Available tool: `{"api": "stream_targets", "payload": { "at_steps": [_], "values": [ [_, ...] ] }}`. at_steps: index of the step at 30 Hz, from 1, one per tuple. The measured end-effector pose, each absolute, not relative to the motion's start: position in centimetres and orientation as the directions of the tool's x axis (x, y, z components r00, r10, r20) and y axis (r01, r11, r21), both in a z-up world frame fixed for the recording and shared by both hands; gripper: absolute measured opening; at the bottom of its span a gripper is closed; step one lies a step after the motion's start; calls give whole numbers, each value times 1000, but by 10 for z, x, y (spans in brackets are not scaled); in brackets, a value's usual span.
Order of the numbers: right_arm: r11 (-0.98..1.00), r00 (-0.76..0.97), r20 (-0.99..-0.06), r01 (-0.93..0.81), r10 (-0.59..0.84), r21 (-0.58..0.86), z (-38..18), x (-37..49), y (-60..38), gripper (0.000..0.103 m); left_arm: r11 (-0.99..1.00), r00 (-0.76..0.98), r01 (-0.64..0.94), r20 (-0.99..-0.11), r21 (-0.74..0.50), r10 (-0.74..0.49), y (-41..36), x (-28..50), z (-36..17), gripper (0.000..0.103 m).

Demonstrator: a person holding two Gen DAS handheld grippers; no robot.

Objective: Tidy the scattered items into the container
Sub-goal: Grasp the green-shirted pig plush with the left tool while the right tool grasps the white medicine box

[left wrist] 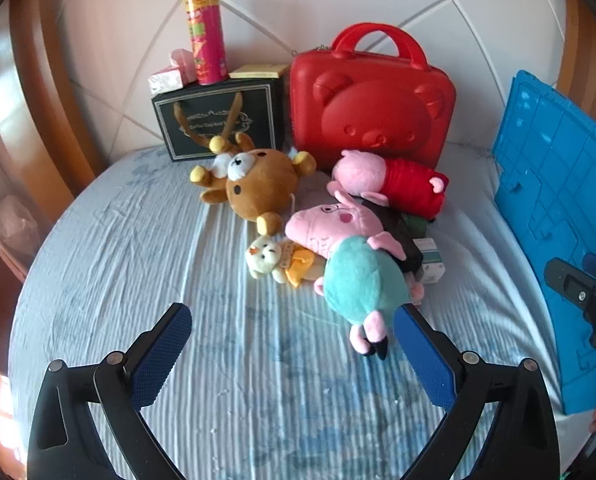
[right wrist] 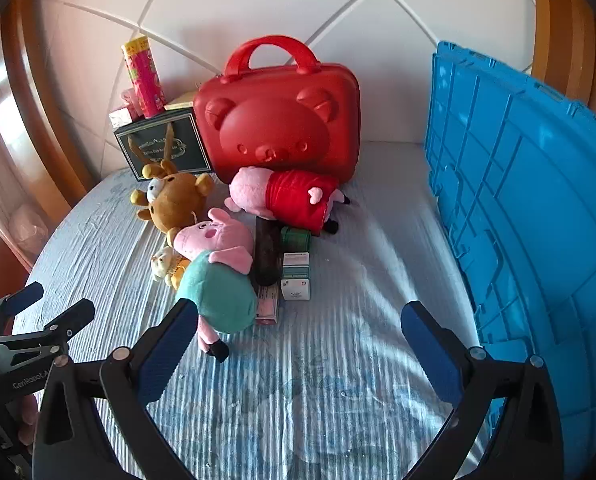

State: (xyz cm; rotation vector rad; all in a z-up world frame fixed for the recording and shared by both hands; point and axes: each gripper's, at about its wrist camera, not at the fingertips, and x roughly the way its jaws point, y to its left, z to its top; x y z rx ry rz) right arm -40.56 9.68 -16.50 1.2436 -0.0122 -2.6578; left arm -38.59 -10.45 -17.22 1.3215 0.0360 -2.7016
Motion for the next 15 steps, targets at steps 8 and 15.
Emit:
{"api": "stream_targets", "payload": {
  "at_steps": [8,15],
  "values": [
    [-977,-521,-834,190,-180,92,-220,-471,95,103,-992,-497,124,-865,13,-73,-86,-457,-223,100],
    [-978,-415,-896,191,-160,87,-270,-516,85,81,-992,-424,123,-905,-15,-39,-78,-511,-256,96]
  ]
}}
